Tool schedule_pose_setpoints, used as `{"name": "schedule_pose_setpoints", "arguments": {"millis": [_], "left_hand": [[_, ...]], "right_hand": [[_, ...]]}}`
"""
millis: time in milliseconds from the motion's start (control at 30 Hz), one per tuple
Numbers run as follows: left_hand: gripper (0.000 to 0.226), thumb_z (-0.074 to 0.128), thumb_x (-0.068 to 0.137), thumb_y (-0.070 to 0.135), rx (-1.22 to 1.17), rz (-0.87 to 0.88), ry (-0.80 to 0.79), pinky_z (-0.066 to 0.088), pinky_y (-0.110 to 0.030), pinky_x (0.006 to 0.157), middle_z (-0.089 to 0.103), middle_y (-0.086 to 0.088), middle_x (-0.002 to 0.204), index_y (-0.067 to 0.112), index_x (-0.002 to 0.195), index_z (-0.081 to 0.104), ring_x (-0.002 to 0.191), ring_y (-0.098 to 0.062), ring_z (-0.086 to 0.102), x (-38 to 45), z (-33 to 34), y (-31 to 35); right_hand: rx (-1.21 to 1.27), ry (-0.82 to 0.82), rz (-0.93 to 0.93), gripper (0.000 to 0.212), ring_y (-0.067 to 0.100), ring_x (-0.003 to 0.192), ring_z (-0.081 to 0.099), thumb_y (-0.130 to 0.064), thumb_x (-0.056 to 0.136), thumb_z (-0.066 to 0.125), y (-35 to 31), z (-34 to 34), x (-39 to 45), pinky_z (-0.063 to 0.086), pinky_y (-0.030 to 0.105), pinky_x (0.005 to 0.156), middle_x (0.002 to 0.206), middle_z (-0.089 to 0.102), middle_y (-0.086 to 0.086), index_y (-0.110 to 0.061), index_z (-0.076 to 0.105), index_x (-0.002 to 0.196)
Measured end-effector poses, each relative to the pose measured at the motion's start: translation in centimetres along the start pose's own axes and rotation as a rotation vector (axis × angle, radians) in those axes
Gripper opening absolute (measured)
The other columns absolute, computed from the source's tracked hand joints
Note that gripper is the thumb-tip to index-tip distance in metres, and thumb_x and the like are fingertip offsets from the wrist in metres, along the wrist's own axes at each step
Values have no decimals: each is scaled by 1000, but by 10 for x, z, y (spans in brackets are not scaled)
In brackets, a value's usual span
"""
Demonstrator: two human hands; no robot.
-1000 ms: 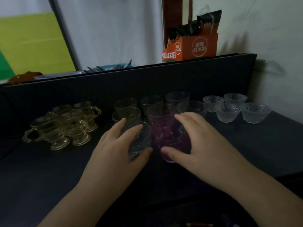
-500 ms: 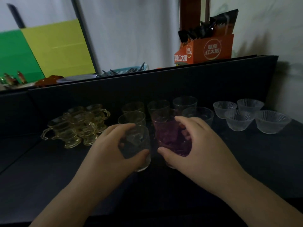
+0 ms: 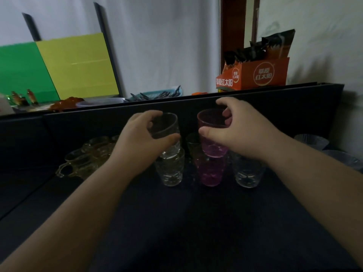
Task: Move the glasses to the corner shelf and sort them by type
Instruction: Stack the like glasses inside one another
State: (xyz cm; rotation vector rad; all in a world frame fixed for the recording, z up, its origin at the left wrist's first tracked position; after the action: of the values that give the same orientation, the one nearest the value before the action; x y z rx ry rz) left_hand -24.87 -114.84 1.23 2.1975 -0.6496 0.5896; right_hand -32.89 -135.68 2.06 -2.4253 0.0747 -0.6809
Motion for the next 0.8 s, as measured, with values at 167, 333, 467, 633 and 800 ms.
{"name": "schedule_pose_setpoints", "arguments": {"millis": [167,333,467,633,800], "left_hand": [[76,79,66,57,95,6,-145,44,-21,86,47,10,118,32,133,54,101,-4,52,-6,33,-17],[77,75,68,59,105,-27,-235,37,-12,81,43,12,124,35,136,49,108,-3,48,-18,44,-31],[84,69,63,69,111,-42,-274,39,-18,89,42,12,131,39,138,45,115,-4,46,-24,40,-35],[107,50,49,87,124,-74,-359,38,-19,94,36,15,138,40,144,37,121,-2,42,-36,39,-29],[93,37,65,81,-42,-162,-320,39,-27,93,49,8,137,31,143,46,117,-7,49,-16,23,-26]], "right_hand": [[-121,-163,42,100,22,127,49,-61,71,76,15,37,10,48,40,100,148,39,3,-26,31,153],[-245,-287,48,106,23,134,45,-70,70,72,23,62,4,45,42,105,152,38,3,-24,27,154],[-293,-316,30,104,21,131,46,-75,69,69,22,67,1,44,39,104,149,41,1,-24,31,153],[-297,-386,-29,111,14,134,39,-78,64,69,16,66,-9,41,36,107,148,35,-8,-33,23,154],[-225,-372,-22,116,-1,136,31,-82,56,66,42,23,-29,33,28,113,150,24,-22,-44,16,153]]}}
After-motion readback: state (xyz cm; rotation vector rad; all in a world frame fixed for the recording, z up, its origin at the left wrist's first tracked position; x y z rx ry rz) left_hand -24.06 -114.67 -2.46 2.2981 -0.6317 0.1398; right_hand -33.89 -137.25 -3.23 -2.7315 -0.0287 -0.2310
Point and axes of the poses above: each hand's wrist, its own x-axis towards the middle knuckle, its own z-axis out of the palm, y = z × x, the point moved 10 cm from there along x, towards the middle knuckle
